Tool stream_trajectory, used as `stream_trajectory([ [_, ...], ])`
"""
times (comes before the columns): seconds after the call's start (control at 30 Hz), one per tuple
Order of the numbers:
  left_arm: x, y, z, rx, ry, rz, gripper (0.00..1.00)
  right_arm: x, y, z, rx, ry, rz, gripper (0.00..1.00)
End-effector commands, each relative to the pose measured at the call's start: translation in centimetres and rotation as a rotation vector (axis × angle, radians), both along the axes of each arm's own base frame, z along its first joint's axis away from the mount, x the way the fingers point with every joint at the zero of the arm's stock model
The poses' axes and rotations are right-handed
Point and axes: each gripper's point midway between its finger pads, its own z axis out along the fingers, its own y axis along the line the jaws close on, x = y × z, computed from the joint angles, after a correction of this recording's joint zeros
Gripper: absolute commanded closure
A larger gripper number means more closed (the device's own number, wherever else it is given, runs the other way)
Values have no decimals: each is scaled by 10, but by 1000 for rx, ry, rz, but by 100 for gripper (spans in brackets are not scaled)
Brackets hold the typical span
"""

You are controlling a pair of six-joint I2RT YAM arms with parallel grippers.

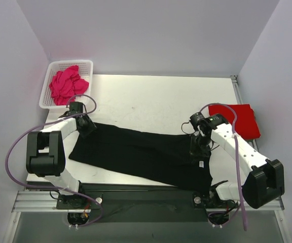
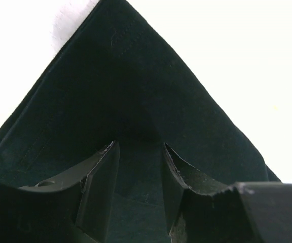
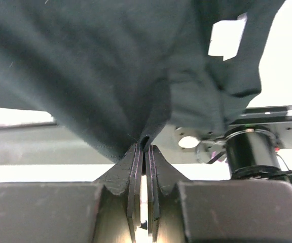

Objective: Fold and stack the t-shirts
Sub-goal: Fold the other side of the tshirt into a rectangle

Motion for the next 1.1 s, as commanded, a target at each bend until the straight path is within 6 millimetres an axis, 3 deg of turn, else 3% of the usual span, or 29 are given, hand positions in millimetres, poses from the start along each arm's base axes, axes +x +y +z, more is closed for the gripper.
stream_trajectory([
  [0.0,-6,14,-14,50,29,-12,51,-1,-28,-6,-183,8,-52,100],
  [0.07,-4,8,-11,27,12,-38,51,5,-34,-5,-221,-12,-58,93],
  [0.1,-3,6,-10,24,7,-49,51,14,-36,0,-248,-56,-49,81],
  [0.2,0,-2,-7,10,-6,-98,51,35,-32,22,-287,-195,18,60],
  [0.3,1,-5,-6,8,-13,-128,51,46,-20,36,-287,-277,84,51],
  [0.43,2,-8,-4,-1,-24,-150,51,57,27,44,-177,-378,260,51],
  [0.53,3,-9,-3,-7,-32,-163,51,53,66,30,-64,-348,358,51],
  [0.57,3,-10,-4,-9,-31,-166,51,43,85,20,12,-283,398,52],
  [0.73,4,-12,-7,-16,-27,-188,51,30,139,-11,135,-201,564,55],
  [0.8,4,-13,-11,-23,-18,-196,51,25,148,-30,113,-145,604,56],
  [0.9,5,-15,-12,-30,-13,-207,51,27,145,-55,42,-86,583,60],
  [1.07,6,-15,-10,-28,-22,-219,51,37,132,-65,-19,-80,517,60],
])
